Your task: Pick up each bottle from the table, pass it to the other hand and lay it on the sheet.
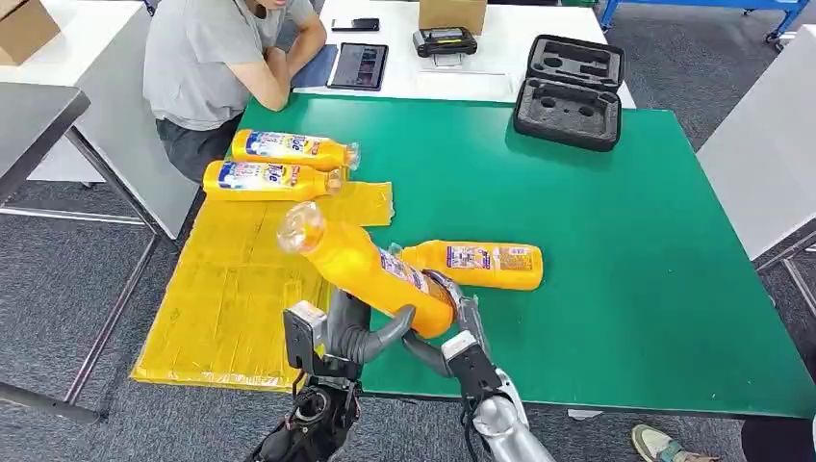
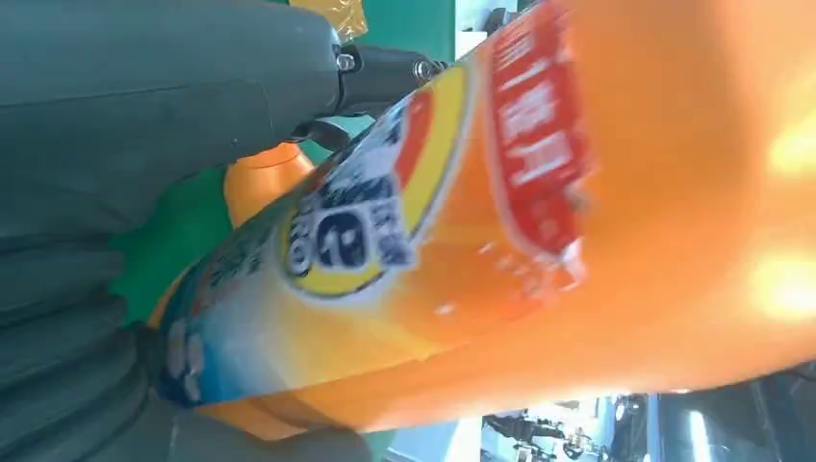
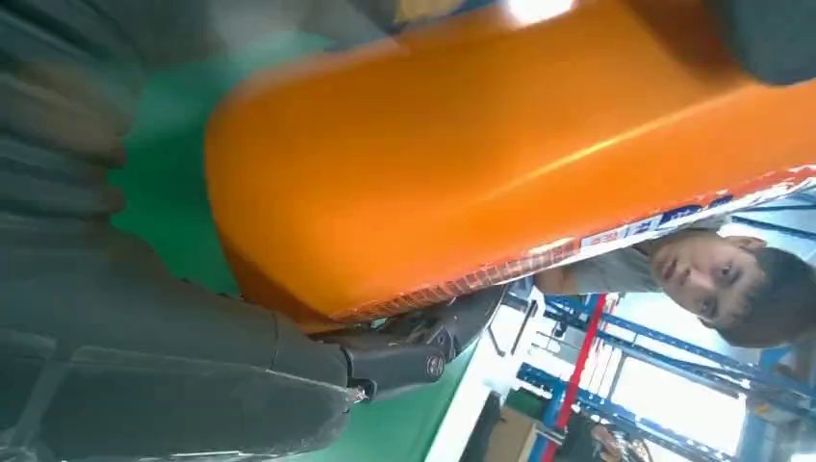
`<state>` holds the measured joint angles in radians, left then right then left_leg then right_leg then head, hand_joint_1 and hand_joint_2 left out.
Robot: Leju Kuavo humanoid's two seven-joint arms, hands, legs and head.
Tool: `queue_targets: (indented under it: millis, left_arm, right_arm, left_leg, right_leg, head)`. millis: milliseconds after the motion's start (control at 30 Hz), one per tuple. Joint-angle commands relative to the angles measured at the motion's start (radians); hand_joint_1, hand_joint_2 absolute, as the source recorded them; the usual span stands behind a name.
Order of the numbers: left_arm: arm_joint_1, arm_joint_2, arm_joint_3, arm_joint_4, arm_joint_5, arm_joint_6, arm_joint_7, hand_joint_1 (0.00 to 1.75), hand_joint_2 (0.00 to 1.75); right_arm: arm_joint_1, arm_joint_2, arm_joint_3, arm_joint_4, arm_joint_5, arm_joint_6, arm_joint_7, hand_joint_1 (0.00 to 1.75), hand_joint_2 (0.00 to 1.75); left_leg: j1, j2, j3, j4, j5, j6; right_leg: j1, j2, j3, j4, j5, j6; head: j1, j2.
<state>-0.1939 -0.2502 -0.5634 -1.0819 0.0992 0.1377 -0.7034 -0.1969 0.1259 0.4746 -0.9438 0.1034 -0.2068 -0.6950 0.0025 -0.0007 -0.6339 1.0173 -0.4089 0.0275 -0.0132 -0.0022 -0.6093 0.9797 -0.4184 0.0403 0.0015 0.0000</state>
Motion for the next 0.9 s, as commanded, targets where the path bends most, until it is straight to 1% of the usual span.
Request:
queue_targets:
  millis: [33, 67, 100, 133, 167, 267, 300, 400, 433, 567, 600, 633, 667, 700, 767, 800, 867, 900]
  left_arm:
    - [-0.012, 0.033, 0.021, -0.005, 0.001, 0.002, 0.005, 0.0, 1.75]
    - [-0.01, 0.035, 0.02, -0.009, -0.002, 0.003, 0.005, 0.0, 1.75]
    - [-0.007, 0.036, 0.02, -0.011, -0.004, 0.004, 0.005, 0.0, 1.75]
    - [-0.005, 0.037, 0.021, -0.011, -0.003, 0.004, 0.005, 0.0, 1.75]
    - [-0.003, 0.038, 0.021, -0.012, -0.005, 0.007, 0.005, 0.0, 1.75]
    - [0.001, 0.041, 0.02, -0.015, -0.007, 0.008, 0.005, 0.0, 1.75]
    - [0.002, 0.041, 0.019, -0.017, -0.008, 0.007, 0.005, 0.0, 1.75]
    - [0.004, 0.04, 0.017, -0.016, -0.01, 0.008, 0.005, 0.0, 1.75]
    - [0.004, 0.04, 0.017, -0.016, -0.01, 0.008, 0.005, 0.0, 1.75]
    - [0.004, 0.041, 0.017, -0.019, -0.008, 0.005, 0.005, 0.0, 1.75]
    - [0.004, 0.041, 0.017, -0.019, -0.008, 0.005, 0.005, 0.0, 1.75]
    - [0.004, 0.041, 0.017, -0.019, -0.008, 0.005, 0.005, 0.0, 1.75]
    - [0.004, 0.041, 0.017, -0.019, -0.008, 0.005, 0.005, 0.0, 1.75]
    - [0.004, 0.041, 0.017, -0.019, -0.008, 0.005, 0.005, 0.0, 1.75]
    - [0.004, 0.044, 0.017, -0.022, -0.007, 0.002, 0.005, 0.0, 1.75]
    - [0.005, 0.045, 0.017, -0.025, -0.009, 0.003, 0.005, 0.0, 1.75]
    - [0.006, 0.046, 0.017, -0.028, -0.01, 0.003, 0.005, 0.0, 1.75]
    - [0.007, 0.047, 0.017, -0.029, -0.008, 0.001, 0.005, 0.0, 1.75]
  right_arm:
    - [-0.001, -0.027, -0.013, 0.007, -0.002, 0.0, -0.003, 1.75, 1.75]
    - [-0.002, -0.027, -0.017, 0.007, -0.002, -0.002, -0.003, 1.75, 1.75]
    - [0.0, -0.027, -0.023, 0.004, -0.003, -0.002, -0.003, 1.75, 1.75]
    - [0.0, -0.028, -0.026, 0.002, -0.003, -0.002, -0.003, 1.75, 1.75]
    - [0.003, -0.031, -0.034, -0.003, -0.003, -0.004, -0.003, 1.75, 1.75]
    - [0.008, -0.036, -0.046, -0.011, -0.004, 0.001, -0.003, 1.75, 1.75]
    - [0.01, -0.035, -0.048, -0.012, -0.005, 0.003, -0.003, 1.75, 1.75]
    - [0.011, -0.033, -0.05, -0.011, -0.006, 0.005, -0.003, 1.75, 1.75]
    - [0.011, -0.033, -0.05, -0.011, -0.006, 0.005, -0.003, 1.75, 1.75]
    - [0.013, -0.03, -0.055, -0.01, -0.008, 0.005, -0.003, 1.75, 1.75]
    - [0.013, -0.03, -0.055, -0.01, -0.008, 0.005, -0.003, 1.75, 1.75]
    - [0.013, -0.03, -0.055, -0.01, -0.008, 0.005, -0.003, 1.75, 1.75]
    - [0.013, -0.03, -0.055, -0.01, -0.008, 0.005, -0.003, 1.75, 1.75]
    - [0.013, -0.03, -0.055, -0.01, -0.008, 0.005, -0.003, 1.75, 1.75]
    - [0.015, -0.03, -0.057, -0.012, -0.007, 0.006, -0.003, 1.75, 1.75]
    - [0.015, -0.029, -0.06, -0.012, -0.007, 0.006, -0.003, 1.75, 1.75]
    - [0.018, -0.029, -0.066, -0.018, -0.006, 0.002, -0.003, 1.75, 1.75]
    - [0.02, -0.03, -0.07, -0.022, -0.008, 0.005, -0.003, 1.75, 1.75]
  left_leg:
    - [0.0, 0.0, 0.003, -0.001, -0.001, -0.001]
    - [0.0, 0.0, 0.002, -0.001, -0.001, -0.001]
    - [0.0, 0.001, 0.009, -0.002, -0.003, -0.002]
    - [0.0, 0.0, 0.003, -0.001, -0.001, -0.001]
    - [0.0, 0.001, 0.006, -0.001, -0.002, -0.001]
    - [0.0, 0.0, 0.003, -0.001, -0.001, -0.001]
    - [0.0, 0.0, 0.005, -0.001, -0.001, -0.001]
    - [0.0, 0.001, 0.005, -0.001, -0.002, -0.001]
    - [0.0, 0.001, 0.008, -0.001, -0.003, -0.002]
    - [0.0, 0.0, 0.003, -0.001, -0.001, -0.001]
    - [0.001, 0.001, 0.009, -0.002, -0.003, -0.002]
    - [0.0, 0.001, 0.003, -0.001, -0.001, -0.001]
    - [0.0, 0.0, 0.002, -0.001, 0.0, -0.001]
    - [0.0, 0.001, 0.005, -0.001, -0.002, -0.001]
    - [0.0, 0.001, 0.003, -0.001, -0.001, -0.001]
    - [0.0, 0.001, 0.006, -0.001, -0.002, -0.001]
    - [0.0, 0.001, 0.003, -0.001, -0.001, -0.001]
    - [0.0, 0.001, 0.005, -0.001, -0.002, -0.001]
  right_leg:
    - [0.0, 0.001, 0.003, -0.001, -0.001, -0.001]
    - [0.0, 0.0, 0.002, -0.001, -0.001, -0.001]
    - [0.0, 0.001, 0.009, -0.001, -0.003, -0.002]
    - [0.0, 0.0, 0.003, -0.001, -0.001, -0.001]
    - [0.0, 0.001, 0.006, -0.001, -0.002, -0.002]
    - [0.0, 0.0, 0.002, -0.001, -0.001, -0.001]
    - [0.0, 0.0, 0.004, -0.001, -0.002, -0.001]
    - [0.0, 0.001, 0.005, -0.001, -0.002, -0.001]
    - [0.0, 0.001, 0.007, -0.001, -0.003, -0.002]
    - [0.0, 0.0, 0.002, -0.001, -0.001, -0.001]
    - [0.001, 0.001, 0.009, -0.001, -0.003, -0.002]
    - [0.0, 0.001, 0.003, -0.001, -0.001, -0.001]
    - [0.0, 0.0, 0.001, -0.001, 0.0, -0.001]
    - [0.0, 0.001, 0.005, -0.001, -0.002, -0.001]
    - [0.0, 0.001, 0.003, -0.001, -0.001, -0.001]
    - [0.0, 0.001, 0.006, -0.001, -0.002, -0.002]
    - [0.0, 0.001, 0.002, -0.001, -0.001, -0.001]
    - [0.0, 0.001, 0.004, -0.001, -0.001, -0.001]
  head:
    - [0.0, 0.0]
    - [0.0, 0.0]
    - [0.0, 0.0]
    - [0.0, 0.0]
    - [0.0, 0.0]
    - [0.0, 0.0]
    - [0.0, 0.0]
    - [0.0, 0.0]
    - [0.0, 0.0]
    - [0.0, 0.0]
    - [0.0, 0.0]
    - [0.0, 0.0]
    - [0.0, 0.0]
    - [0.0, 0.0]
    - [0.0, 0.0]
    - [0.0, 0.0]
    - [0.0, 0.0]
    - [0.0, 0.0]
